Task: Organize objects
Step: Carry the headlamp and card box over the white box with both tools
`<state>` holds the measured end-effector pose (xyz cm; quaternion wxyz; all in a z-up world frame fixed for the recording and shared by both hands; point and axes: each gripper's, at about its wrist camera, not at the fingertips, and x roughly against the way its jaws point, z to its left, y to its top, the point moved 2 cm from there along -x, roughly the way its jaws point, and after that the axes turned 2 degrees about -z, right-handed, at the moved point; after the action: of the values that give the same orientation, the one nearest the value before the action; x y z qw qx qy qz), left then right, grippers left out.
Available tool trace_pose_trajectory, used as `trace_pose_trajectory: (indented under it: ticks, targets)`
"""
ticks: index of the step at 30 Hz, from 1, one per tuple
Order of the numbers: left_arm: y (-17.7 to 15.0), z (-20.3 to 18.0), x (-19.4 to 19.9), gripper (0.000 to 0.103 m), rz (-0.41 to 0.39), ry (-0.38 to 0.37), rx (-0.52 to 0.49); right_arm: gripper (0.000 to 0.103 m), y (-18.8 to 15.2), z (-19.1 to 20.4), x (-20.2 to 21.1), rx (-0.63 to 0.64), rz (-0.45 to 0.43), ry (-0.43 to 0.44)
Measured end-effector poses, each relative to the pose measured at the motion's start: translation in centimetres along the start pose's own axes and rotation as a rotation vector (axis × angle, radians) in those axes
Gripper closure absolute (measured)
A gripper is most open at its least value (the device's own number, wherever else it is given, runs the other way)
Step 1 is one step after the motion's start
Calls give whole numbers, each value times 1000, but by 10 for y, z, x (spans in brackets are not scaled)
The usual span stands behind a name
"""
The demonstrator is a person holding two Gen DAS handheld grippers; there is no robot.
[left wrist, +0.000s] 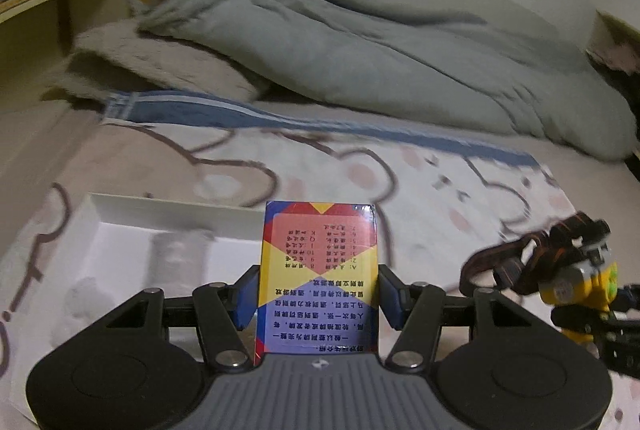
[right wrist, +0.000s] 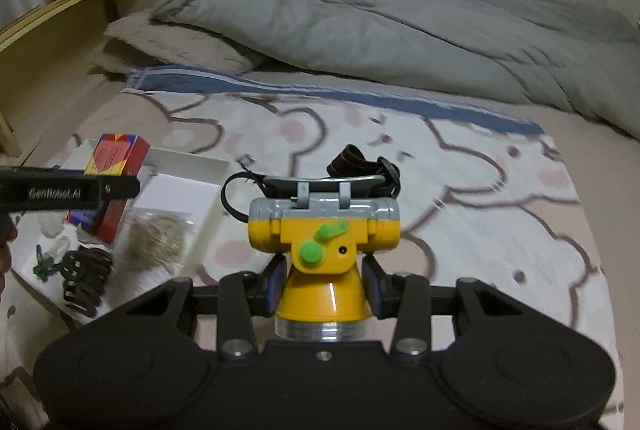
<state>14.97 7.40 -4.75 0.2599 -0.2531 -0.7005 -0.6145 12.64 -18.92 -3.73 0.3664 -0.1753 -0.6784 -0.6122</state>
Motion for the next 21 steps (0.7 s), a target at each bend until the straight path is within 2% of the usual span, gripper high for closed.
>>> trace_pose_trajectory:
  ticks: [13, 16, 21]
  targets:
    - [36, 92, -13, 43, -129, 114, 105, 61, 57, 96, -49, 168, -63, 160]
    - [36, 108, -25, 43, -128, 159, 101, 61, 66, 117, -68, 222, -71, 199]
    - [29, 136, -49, 43, -82, 214, 100, 61, 73, 146, -100, 360, -51, 267]
